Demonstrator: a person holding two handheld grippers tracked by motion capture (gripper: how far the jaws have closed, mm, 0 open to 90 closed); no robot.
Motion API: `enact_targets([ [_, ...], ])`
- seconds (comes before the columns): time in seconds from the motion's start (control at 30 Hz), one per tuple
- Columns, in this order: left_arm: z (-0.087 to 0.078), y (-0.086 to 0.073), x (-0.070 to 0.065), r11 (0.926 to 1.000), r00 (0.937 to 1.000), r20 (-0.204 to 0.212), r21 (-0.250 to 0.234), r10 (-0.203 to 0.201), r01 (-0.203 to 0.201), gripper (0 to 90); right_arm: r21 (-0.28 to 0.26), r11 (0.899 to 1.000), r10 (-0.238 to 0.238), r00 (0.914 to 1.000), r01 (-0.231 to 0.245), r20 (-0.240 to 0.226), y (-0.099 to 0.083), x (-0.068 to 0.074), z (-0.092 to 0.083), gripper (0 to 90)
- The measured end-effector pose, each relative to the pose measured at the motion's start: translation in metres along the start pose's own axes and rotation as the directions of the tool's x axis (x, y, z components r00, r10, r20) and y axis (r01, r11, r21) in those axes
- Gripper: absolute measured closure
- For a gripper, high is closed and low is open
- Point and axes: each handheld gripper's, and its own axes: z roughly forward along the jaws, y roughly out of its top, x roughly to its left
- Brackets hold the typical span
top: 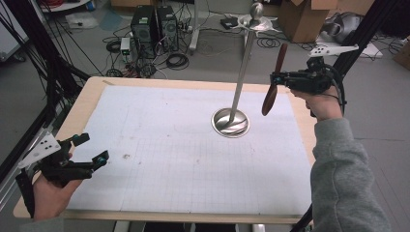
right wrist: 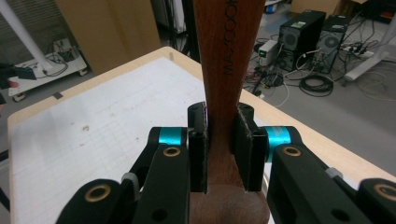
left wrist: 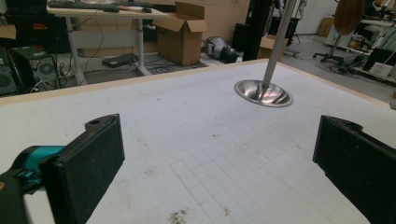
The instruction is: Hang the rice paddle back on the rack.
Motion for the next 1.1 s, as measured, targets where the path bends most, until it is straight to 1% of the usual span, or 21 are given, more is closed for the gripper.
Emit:
enact_targets([
  [0.17,-0.004,0.0,0.001,1.0,1.0,-0.007,-0.009,-0.004,0.004,2.5,-0.008,1.0,-0.001,1.0,0.001,-0.007,0.006,0.0,-0.001,77.0],
  [0.23,-0.004,-0.001,0.002,1.0,0.9999,-0.009,-0.007,-0.006,0.006,2.5,-0.015,1.0,-0.013,0.9999,0.014,0.001,0.011,-0.001,-0.003,77.1],
  [0.33,-0.005,-0.001,0.002,1.0,0.9999,-0.012,-0.007,-0.007,0.006,2.5,-0.029,1.0,-0.003,1.0,0.003,0.002,0.016,-0.001,-0.006,77.1],
  [0.37,-0.005,-0.001,0.002,0.9999,0.9999,-0.011,-0.008,-0.009,0.009,2.5,-0.03,1.0,-0.009,1.0,0.009,0.004,0.018,-0.002,-0.006,77.1],
  [0.43,-0.006,-0.001,0.003,1.0,0.9999,-0.012,-0.007,-0.006,0.006,2.5,-0.028,1.0,-0.003,1.0,0.004,0.009,0.02,-0.002,-0.006,77.1],
  [0.5,-0.006,-0.002,0.004,1.0,0.9998,-0.022,0.0,-0.002,0.002,2.5,-0.037,0.999,-0.007,1.0,0.007,0.006,0.023,-0.003,-0.006,77.1],
  [0.53,-0.007,-0.002,0.004,1.0,0.9997,-0.024,0.001,-0.006,0.006,2.5,-0.031,1.0,0.0,1.0,0.0,0.005,0.024,-0.002,-0.006,77.1],
  [0.63,-0.008,-0.002,0.006,1.0,0.9996,-0.028,-0.003,-0.008,0.007,2.5,-0.036,0.999,-0.005,1.0,0.004,-0.001,0.028,-0.001,-0.006,77.0],
  [0.73,-0.009,-0.002,0.006,0.9999,0.9996,-0.028,-0.007,-0.008,0.008,2.5,-0.033,0.999,-0.004,1.0,0.004,0.004,0.03,-0.001,-0.005,77.1],
  [0.87,-0.009,-0.003,0.007,1.0,0.9994,-0.034,-0.006,-0.008,0.008,2.5,-0.041,0.999,0.012,0.9999,-0.012,0.007,0.03,-0.003,-0.004,77.1],
  [0.93,-0.009,-0.005,0.008,1.0,0.9992,-0.04,0.006,-0.007,0.008,2.5,-0.045,0.999,0.012,0.9999,-0.011,0.013,0.03,-0.003,-0.003,77.1],
  [1.1,-0.01,-0.006,0.01,0.9999,0.9989,-0.045,0.004,-0.014,0.014,2.5,-0.045,0.999,0.013,0.9999,-0.012,0.007,0.032,-0.004,0.0,77.1],
])
